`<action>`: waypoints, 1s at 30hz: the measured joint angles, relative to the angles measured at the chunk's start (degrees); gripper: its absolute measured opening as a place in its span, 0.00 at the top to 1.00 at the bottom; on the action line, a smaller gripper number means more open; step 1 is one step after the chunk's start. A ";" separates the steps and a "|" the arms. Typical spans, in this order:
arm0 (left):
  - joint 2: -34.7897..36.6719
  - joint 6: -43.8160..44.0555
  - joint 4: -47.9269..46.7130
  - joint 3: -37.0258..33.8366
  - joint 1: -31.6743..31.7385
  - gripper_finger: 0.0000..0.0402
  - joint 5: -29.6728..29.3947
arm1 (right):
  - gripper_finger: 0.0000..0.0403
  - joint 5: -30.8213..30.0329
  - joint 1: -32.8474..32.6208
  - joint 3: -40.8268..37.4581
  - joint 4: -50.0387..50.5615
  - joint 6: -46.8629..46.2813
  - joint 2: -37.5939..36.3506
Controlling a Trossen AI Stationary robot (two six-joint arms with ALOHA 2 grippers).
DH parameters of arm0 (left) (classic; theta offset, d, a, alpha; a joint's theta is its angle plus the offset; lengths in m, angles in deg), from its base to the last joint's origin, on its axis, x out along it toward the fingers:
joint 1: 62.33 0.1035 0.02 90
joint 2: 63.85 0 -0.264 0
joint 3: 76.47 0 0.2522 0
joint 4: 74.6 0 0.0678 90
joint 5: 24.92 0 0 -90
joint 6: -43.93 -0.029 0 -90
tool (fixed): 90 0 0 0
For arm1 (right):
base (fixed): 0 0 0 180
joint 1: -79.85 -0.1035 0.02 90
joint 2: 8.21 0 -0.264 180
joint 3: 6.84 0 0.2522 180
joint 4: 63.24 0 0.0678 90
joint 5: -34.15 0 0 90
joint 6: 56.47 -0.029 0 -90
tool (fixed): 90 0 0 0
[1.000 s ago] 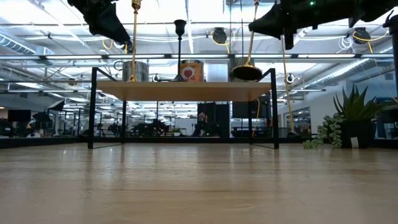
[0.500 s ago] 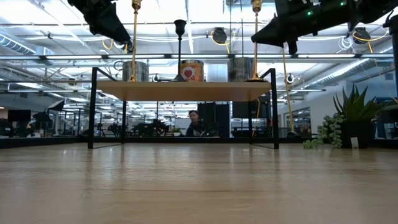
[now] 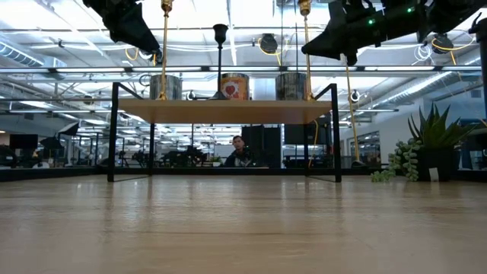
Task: Pick & Place candle stick holders
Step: Put the gold candle holder on the shelf
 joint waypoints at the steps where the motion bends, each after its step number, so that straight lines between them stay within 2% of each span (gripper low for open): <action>1: 0.00 0.00 0.02 0.00 0.00 0.62 0.00 | 0.96 1.01 0.02 0.02 -0.12 0.53 0.33; 7: 0.00 -0.02 0.02 0.00 0.01 0.62 0.00 | 0.95 8.22 0.02 0.02 -2.96 1.12 2.01; 13: 0.01 0.00 -0.45 0.00 0.02 0.62 0.00 | 0.95 8.59 -0.18 0.00 -2.21 -1.88 1.48; 18: 0.02 0.00 -0.55 0.00 0.00 0.62 0.00 | 0.95 11.81 -0.15 0.00 -1.98 -2.54 1.49; 24: 0.01 0.14 -0.25 0.00 0.01 0.62 0.00 | 0.94 13.01 -0.15 -0.02 -1.92 0.91 1.50; 30: 0.02 0.22 -0.22 0.00 0.02 0.62 0.00 | 0.88 13.05 -0.15 -0.41 -0.40 2.07 1.83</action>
